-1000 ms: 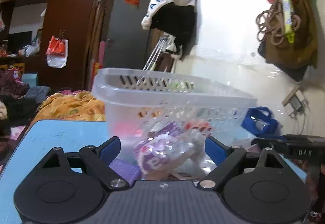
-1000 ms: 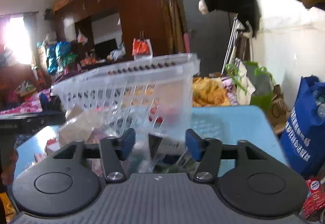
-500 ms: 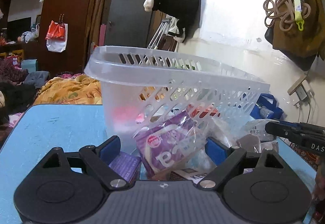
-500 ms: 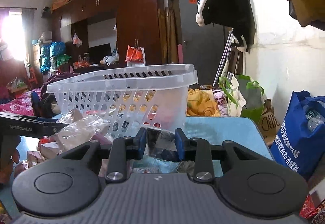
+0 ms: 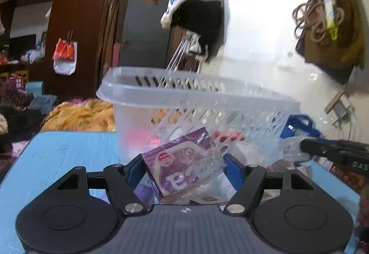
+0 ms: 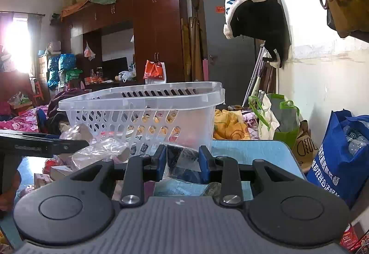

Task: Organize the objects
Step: 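Grasp the purple bagged box with the left tool while the right grasps a bagged item, then lift both held items and drop them into the white basket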

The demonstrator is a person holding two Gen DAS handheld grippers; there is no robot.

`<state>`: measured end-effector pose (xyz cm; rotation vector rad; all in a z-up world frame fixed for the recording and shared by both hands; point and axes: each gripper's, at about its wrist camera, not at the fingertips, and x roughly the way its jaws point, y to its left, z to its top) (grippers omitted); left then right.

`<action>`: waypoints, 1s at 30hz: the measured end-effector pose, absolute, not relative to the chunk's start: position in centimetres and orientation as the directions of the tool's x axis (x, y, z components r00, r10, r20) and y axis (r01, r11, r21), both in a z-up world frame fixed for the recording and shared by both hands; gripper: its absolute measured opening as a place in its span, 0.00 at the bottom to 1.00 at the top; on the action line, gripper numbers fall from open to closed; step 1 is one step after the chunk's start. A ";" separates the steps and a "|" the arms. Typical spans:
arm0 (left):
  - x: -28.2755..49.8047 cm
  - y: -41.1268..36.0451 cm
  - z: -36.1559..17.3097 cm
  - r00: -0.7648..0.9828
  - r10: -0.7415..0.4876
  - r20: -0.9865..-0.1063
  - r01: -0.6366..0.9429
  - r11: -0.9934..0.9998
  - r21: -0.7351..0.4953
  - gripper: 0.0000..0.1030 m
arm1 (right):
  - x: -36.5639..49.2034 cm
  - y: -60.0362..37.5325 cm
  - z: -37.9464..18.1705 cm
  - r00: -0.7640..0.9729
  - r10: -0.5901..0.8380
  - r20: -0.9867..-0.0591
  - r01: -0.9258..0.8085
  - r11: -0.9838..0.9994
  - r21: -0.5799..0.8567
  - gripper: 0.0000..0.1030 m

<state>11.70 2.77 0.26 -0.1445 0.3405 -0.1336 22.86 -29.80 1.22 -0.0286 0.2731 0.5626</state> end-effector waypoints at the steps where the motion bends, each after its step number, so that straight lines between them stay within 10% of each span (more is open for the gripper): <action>1: 11.4 2.9 0.4 0.939 -0.158 -0.304 0.110 0.979 -0.171 0.73 | 22.8 -29.8 1.2 0.812 0.523 -0.261 -0.530 0.847 0.047 0.33; 30: 8.6 5.0 6.7 0.982 -0.191 0.005 0.187 0.955 -0.233 0.73 | 20.8 -28.8 9.1 0.790 0.612 -0.032 -0.613 0.790 -0.014 0.33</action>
